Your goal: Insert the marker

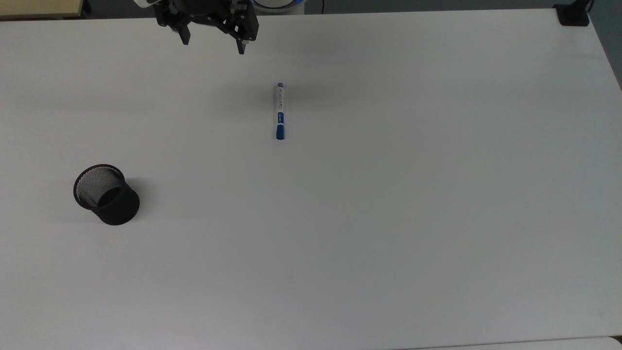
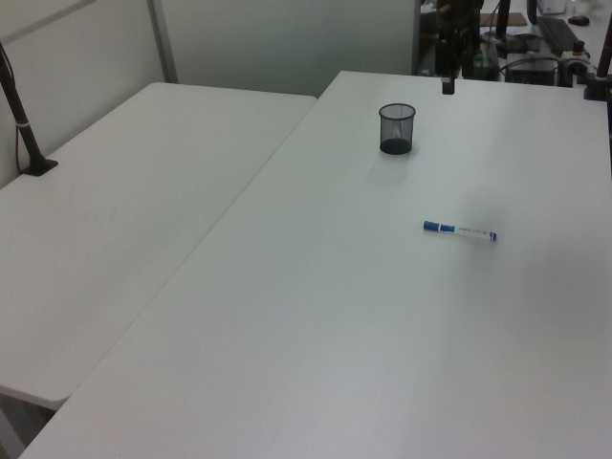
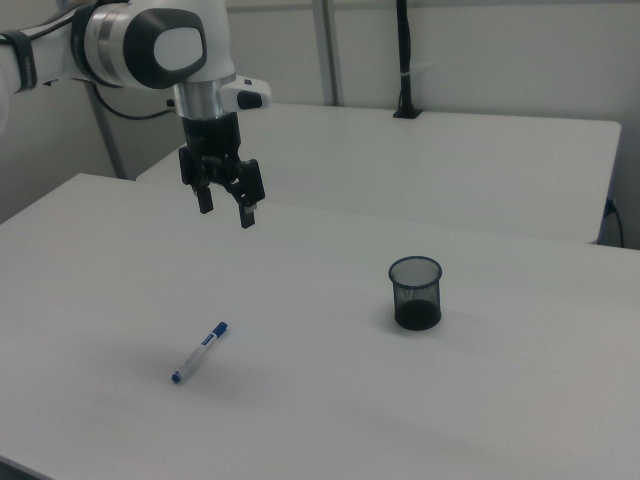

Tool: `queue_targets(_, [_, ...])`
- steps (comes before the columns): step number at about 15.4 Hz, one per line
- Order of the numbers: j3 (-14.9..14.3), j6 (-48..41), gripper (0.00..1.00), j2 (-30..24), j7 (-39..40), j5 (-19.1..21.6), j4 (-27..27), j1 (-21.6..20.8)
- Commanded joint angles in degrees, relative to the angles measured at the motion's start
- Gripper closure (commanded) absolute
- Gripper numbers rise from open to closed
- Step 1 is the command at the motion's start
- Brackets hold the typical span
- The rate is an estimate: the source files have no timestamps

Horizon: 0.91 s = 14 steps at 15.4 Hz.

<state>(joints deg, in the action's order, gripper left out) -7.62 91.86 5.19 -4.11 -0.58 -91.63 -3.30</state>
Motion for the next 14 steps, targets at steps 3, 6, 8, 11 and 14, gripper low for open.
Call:
queue_targets(3, [0.1, -1.2, 0.00, -0.5, 2.2, -0.9, -0.6, -0.5])
queue_targets(6, [0.3, -1.4, 0.00, -0.4, 2.6, -0.7, -0.7, -0.6])
queue_targets(8, [0.5, -1.4, 0.00, 0.6, 2.6, -0.7, -1.0, -0.7])
queue_targets(11, [0.6, -1.2, 0.00, 3.9, 3.6, -0.5, -1.0, -2.1])
queue_targets(14, [0.6, -1.3, 0.00, 7.2, 5.8, -0.4, -1.2, -3.3])
